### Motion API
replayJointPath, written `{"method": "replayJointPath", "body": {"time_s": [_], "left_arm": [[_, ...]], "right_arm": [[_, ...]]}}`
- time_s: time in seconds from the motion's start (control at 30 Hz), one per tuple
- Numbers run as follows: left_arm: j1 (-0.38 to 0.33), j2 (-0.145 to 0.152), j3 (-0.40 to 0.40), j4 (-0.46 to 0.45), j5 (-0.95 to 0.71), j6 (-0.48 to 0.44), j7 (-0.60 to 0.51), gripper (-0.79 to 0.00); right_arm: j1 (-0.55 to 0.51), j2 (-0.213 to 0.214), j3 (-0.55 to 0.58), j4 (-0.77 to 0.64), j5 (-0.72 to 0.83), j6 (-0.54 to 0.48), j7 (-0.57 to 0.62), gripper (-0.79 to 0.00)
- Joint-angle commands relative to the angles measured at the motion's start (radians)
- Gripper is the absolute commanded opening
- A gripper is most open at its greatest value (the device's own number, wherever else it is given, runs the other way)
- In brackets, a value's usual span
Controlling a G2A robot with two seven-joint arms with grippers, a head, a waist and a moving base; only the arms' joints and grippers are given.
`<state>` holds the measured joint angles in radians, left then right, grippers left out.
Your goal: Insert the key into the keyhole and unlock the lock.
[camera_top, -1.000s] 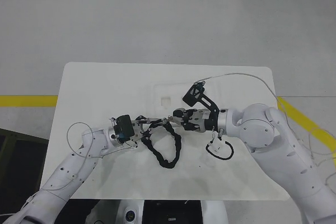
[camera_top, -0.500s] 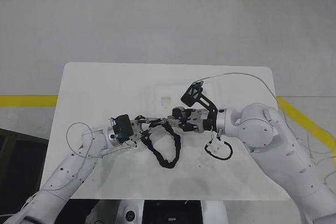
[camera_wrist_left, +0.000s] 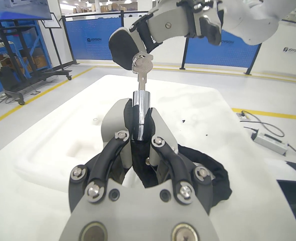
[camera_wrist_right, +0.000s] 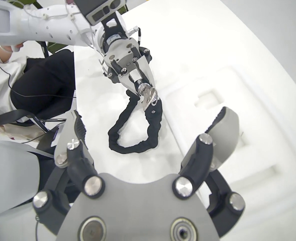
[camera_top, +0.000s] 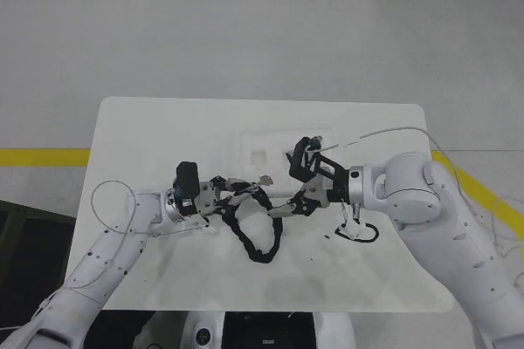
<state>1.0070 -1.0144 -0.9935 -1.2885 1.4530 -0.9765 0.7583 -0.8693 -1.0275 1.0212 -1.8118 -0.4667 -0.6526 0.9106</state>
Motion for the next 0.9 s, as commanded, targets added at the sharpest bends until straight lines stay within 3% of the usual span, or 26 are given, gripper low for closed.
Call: {"method": "replayJointPath", "body": {"time_s": [0.0, 0.17, 0.43, 0.87], "left_arm": [[-0.017, -0.001, 0.017, 0.011, -0.032, -0.036, -0.027, -0.785], [-0.086, 0.012, 0.141, 0.040, -0.170, -0.036, -0.106, -0.785], [-0.257, 0.070, 0.391, 0.063, -0.441, -0.036, -0.246, -0.785], [-0.511, 0.163, 0.757, 0.013, -0.781, -0.036, -0.340, -0.785]], "right_arm": [[-0.002, 0.003, 0.006, 0.005, -0.030, -0.068, -0.013, 0.000], [-0.009, 0.011, 0.018, 0.023, -0.106, -0.204, -0.065, 0.000], [-0.014, 0.013, 0.030, 0.050, -0.225, -0.337, -0.205, 0.000], [-0.004, 0.008, 0.026, 0.084, -0.396, -0.352, -0.363, -0.003]]}}
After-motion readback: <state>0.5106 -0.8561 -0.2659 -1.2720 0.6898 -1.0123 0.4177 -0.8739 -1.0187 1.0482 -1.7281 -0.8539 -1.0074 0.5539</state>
